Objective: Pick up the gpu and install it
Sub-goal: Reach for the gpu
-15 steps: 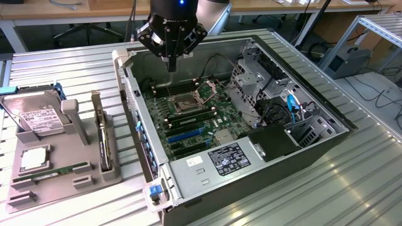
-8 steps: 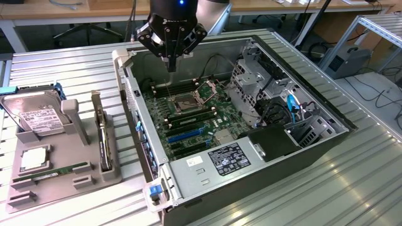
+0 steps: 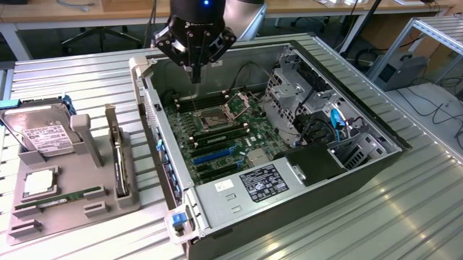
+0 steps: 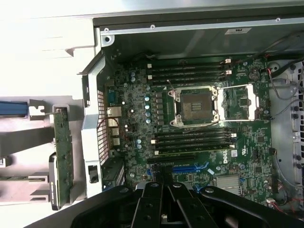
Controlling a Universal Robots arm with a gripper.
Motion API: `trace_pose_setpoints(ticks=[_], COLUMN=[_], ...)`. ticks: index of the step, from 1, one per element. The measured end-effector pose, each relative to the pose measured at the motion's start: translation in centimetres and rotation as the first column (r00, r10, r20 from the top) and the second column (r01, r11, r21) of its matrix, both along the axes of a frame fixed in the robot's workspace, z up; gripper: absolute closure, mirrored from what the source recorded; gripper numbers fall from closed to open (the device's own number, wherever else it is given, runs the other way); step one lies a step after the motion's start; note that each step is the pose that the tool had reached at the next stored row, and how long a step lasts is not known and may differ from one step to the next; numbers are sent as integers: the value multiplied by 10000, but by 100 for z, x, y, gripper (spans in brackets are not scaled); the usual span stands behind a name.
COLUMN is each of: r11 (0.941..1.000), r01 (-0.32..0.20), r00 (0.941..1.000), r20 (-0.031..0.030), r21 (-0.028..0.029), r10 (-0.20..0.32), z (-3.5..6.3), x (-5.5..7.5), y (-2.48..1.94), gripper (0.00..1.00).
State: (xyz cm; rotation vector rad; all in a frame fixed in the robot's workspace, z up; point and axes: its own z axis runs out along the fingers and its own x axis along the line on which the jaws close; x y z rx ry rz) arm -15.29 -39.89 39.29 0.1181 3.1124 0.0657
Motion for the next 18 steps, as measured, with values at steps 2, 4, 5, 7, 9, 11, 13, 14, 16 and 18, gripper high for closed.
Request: trace_pose_setpoints(ticks=[2, 4, 5, 7, 9, 11, 13, 14, 16, 18], r11=[10000, 10000, 10000, 10000, 10000, 10000, 10000, 10000, 10000, 10000], r01=[-1, 0, 0, -2, -1, 0, 0, -1, -1, -1], r00=[10000, 10000, 10000, 10000, 10000, 10000, 10000, 10000, 10000, 10000], r20=[0, 0, 0, 0, -1, 0, -1, -1, -1, 0], r21=[0, 0, 0, 0, -1, -1, -1, -1, 0, 0], r10=[1, 0, 0, 2, 1, 0, 0, 1, 1, 1], z=[0, 0, 0, 0, 0, 0, 0, 0, -1, -1], x=[-13, -25, -30, -35, -38, -42, -47, -50, -55, -60], y=[0, 0, 0, 0, 0, 0, 0, 0, 0, 0], gripper=[89, 89, 89, 89, 89, 89, 89, 89, 89, 89])
